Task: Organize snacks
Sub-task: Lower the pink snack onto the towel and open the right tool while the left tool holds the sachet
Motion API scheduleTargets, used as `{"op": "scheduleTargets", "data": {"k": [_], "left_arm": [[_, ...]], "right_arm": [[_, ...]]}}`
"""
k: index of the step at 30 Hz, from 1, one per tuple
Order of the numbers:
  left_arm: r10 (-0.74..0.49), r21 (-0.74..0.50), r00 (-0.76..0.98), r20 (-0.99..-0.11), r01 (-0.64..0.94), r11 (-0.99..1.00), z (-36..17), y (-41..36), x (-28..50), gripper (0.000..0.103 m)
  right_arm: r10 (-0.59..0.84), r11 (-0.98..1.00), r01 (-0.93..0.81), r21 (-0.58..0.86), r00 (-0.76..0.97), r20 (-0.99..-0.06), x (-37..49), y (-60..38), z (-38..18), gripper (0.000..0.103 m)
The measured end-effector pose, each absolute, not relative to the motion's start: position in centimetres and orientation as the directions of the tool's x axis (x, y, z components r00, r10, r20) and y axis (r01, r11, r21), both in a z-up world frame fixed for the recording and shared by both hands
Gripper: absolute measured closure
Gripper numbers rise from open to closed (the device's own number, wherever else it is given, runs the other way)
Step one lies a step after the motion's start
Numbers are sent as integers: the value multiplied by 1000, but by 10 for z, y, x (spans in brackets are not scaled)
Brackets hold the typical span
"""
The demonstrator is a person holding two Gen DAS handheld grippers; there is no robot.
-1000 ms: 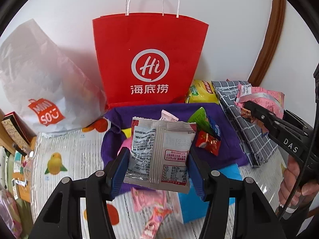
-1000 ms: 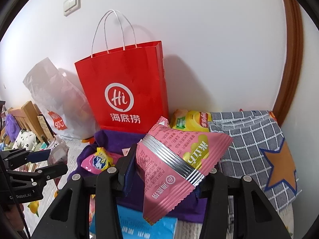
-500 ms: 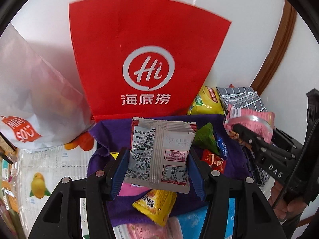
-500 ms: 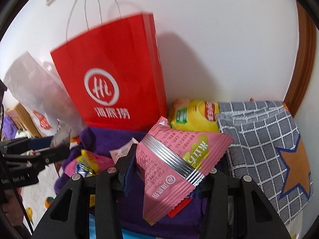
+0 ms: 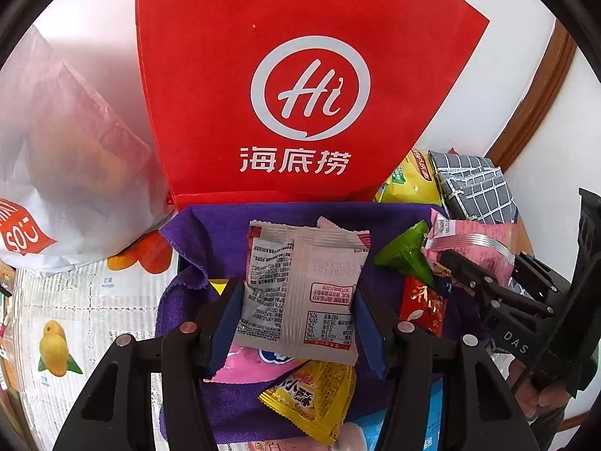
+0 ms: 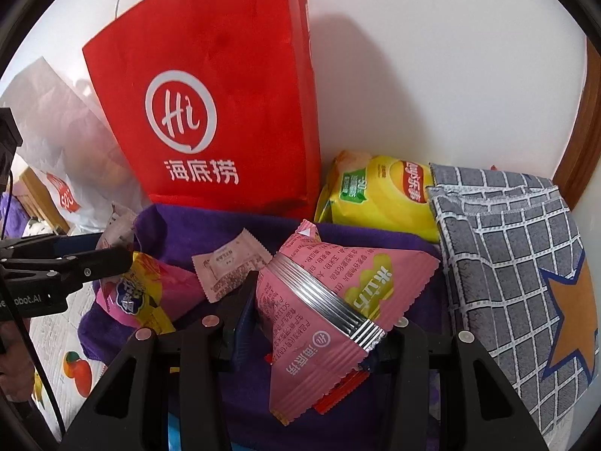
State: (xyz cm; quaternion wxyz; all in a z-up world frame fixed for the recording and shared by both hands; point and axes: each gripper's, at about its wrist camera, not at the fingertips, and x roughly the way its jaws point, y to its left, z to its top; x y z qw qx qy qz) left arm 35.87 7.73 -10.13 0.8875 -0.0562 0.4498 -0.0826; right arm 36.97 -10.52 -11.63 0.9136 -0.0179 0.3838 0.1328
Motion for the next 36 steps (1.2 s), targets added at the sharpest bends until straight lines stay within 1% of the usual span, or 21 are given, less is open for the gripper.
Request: {"op": "scheduleTargets", "data": {"k": [20,36], "left_arm": [[-202,-175,560,-803,102,979,-111,75,364,48],[-206,-178,553,-808,105,978,-115,72,365,48]], "right_arm": [[233,953,-299,47,626,-744,376,-92,-132,57],[215,956,-291,35,613,-760,380,-94,-138,56]]}}
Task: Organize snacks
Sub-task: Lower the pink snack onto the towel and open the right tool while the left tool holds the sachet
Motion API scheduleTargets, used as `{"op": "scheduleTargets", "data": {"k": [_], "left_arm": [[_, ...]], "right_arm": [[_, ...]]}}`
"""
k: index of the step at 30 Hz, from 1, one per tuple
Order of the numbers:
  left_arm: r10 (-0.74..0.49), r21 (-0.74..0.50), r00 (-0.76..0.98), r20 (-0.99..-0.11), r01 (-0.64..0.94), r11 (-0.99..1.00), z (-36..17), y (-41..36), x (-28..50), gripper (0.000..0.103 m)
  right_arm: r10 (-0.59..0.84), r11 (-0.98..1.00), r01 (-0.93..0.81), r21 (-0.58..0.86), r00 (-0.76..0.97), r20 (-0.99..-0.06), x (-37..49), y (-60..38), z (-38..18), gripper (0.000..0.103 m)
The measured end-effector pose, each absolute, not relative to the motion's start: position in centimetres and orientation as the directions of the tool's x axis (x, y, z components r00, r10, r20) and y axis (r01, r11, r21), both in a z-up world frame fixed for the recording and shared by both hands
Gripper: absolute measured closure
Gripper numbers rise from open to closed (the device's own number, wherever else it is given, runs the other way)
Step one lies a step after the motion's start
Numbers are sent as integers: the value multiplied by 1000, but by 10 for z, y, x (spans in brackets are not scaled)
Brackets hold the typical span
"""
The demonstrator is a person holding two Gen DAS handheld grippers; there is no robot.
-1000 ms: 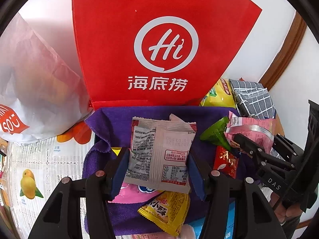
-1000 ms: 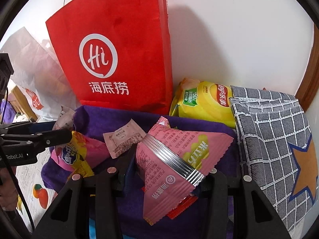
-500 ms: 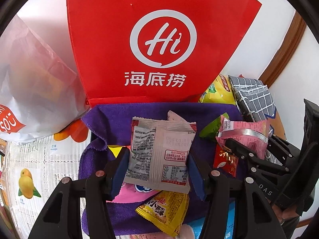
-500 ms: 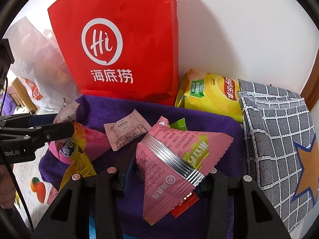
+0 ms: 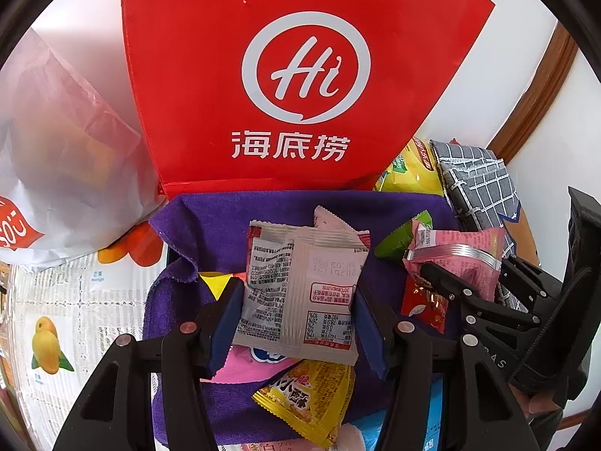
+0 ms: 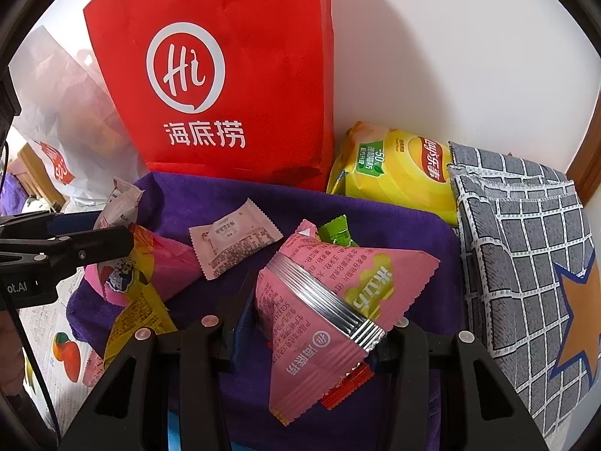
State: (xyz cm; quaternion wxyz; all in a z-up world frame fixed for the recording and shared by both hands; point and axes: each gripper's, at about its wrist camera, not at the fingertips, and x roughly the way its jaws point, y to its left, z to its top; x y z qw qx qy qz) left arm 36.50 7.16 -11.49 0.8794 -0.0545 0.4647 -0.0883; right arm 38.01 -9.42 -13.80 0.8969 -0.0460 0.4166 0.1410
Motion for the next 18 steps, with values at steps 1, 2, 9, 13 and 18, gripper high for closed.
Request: {"op": "scheduleTargets", "data": {"k": [1,2,9,13,18], "left_arm": [[-206,-178,552,-808,104,979,-115,71,365,48],[-206,-178,550,-809,105,978,-116,71,366,48],[-209,-182,542,-814,104,978,-118,70,367,48],[-209,-183,536,-818,102,978,-120,70,369,48],[-206,-182,530,-823,99,978,-123,68,371,48]], "right_arm": [[213,956,-290,34,614,-760,380,-95,-138,56],[212,957,-289,33,616,-759,380,-95,-138,56],[202,958,-285,22,620,-758,379,-95,-136,48],[198,958,-285,13,631,-750,377,-95,-132,44],[193,963,-270,14,652,-733,373,-101,-124,43]]}}
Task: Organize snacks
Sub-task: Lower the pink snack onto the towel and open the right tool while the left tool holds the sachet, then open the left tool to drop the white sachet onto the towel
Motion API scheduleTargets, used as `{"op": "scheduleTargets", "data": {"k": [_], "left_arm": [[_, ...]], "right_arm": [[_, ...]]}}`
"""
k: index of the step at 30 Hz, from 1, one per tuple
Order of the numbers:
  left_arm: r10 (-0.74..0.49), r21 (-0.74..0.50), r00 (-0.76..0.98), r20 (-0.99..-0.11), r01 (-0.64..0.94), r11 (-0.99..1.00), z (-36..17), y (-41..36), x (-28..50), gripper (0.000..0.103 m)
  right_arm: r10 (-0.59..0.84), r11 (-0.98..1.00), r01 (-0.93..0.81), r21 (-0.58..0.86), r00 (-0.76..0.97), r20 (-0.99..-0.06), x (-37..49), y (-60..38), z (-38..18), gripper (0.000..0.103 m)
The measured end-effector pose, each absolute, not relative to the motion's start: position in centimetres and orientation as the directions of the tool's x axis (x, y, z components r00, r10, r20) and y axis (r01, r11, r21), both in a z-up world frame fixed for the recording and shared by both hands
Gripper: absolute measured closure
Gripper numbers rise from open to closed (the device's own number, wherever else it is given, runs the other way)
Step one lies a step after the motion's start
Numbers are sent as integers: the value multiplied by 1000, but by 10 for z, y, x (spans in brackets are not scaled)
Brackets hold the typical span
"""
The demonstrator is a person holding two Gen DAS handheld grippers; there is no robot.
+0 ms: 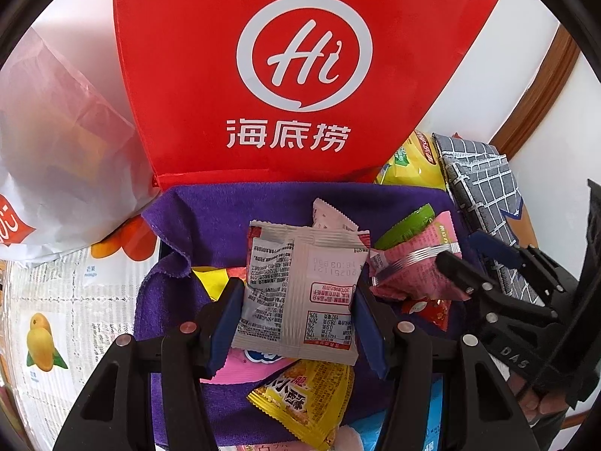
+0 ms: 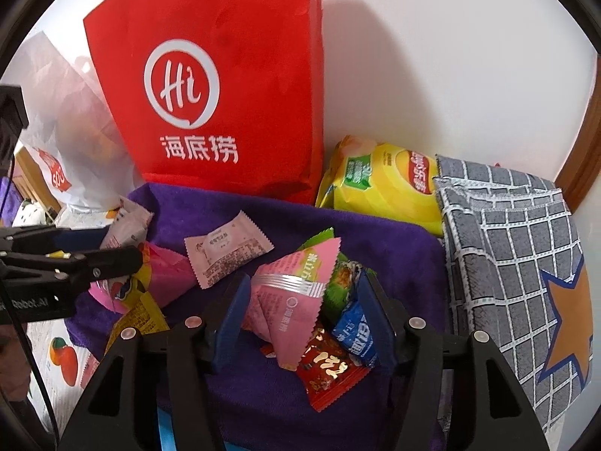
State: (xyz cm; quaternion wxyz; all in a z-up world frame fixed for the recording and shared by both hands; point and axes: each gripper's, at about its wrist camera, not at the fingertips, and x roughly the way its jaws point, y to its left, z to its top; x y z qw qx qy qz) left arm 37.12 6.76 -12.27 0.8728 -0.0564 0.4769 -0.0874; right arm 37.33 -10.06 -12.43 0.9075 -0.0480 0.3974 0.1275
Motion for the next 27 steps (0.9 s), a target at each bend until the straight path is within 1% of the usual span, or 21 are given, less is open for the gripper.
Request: {"op": "scheduleTargets", "data": {"k": [7,13,16,18,20,23,25,27], "left_arm": [[-182,-154,537,-824,99,983,-124,63,372,48],[-189,-164,533,-825,95,982,-123,63,373,47],[-219,-196,524,-823,98,976,-121,64,373,41],[-252,-231,526,-813,106,967,-118,66,371,32],[-259,-236,534,-805,113,965,-113,65,367,29],[-251,-222,546,-799,119,968,-107,63,363,29],[-252,-222,548,-798,122,967,-103,62,359,29],[-248,-215,549,-799,124,969,-99,61,356,29]], "right_arm": [[188,968,-249,23,664,-724,372,-107,-117,42],[183,968,-249,15,669,-721,370,-106,-114,42],[178,970,-243,13,672,-719,369,-107,-111,42],[177,971,-239,14,673,-718,367,-108,-109,41],[175,972,-235,15,679,-713,365,-108,-105,41],[171,973,-229,12,687,-706,360,-108,-100,36],[167,975,-222,13,694,-700,356,-109,-96,36],[165,977,-214,17,695,-699,353,-109,-93,33]]}}
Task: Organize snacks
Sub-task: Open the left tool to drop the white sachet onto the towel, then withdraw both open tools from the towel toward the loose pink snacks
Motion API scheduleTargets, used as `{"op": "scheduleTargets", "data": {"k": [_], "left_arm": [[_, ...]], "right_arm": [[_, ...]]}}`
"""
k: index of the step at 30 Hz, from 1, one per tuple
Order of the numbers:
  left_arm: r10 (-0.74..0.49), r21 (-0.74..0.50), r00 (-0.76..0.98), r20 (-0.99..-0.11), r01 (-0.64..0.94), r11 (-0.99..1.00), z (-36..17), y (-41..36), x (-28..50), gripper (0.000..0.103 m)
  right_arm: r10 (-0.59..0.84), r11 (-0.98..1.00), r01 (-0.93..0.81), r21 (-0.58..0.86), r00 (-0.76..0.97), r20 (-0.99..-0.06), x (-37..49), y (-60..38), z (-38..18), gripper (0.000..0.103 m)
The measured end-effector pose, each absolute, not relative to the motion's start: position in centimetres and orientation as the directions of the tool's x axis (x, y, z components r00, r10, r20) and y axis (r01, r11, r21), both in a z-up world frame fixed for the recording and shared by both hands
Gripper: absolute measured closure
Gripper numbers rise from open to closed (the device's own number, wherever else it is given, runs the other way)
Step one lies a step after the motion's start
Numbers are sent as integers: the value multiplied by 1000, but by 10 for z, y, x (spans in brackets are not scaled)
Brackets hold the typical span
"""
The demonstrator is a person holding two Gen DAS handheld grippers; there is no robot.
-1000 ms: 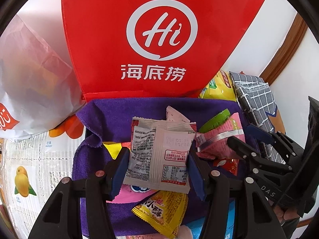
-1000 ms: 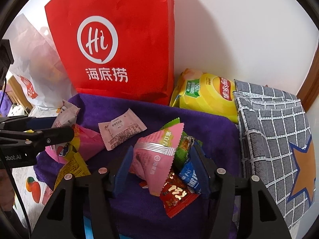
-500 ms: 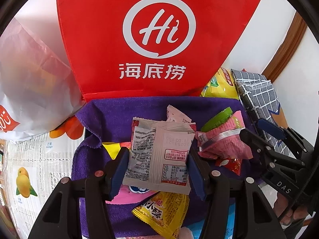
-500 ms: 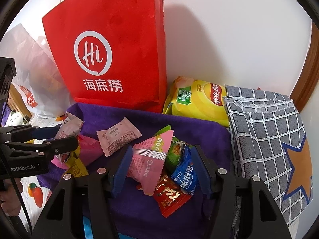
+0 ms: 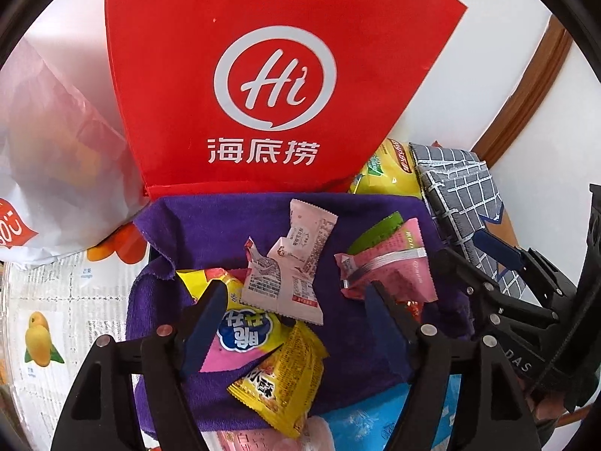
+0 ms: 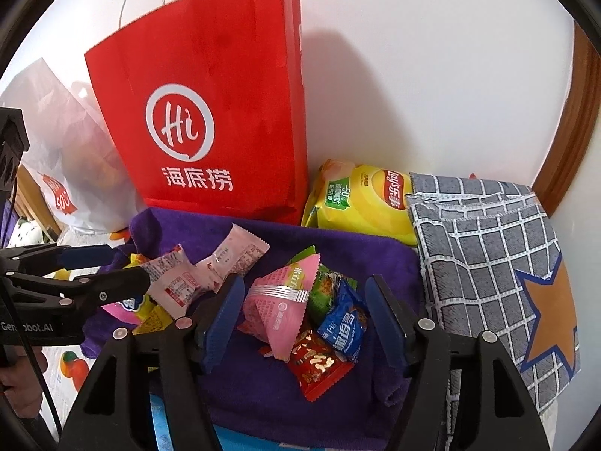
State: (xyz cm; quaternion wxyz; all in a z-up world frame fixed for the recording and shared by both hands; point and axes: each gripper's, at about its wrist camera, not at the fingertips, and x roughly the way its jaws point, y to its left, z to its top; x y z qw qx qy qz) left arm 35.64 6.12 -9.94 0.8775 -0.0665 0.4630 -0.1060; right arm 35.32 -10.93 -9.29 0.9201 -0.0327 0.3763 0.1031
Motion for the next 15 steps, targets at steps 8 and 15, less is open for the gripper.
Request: {"op": "scheduleTargets", "data": {"k": [8,15], "left_arm": [[-182,-125,560,-808,138,983,-86,52,342,29],[-168,-86,576,-800,167,982,-69,39,317,25]], "right_arm": [[76,983,-174,-62,684,-726,327,-113,-87,28],[27,993,-97,-62,717,-697,291,-128,-73,17]]}}
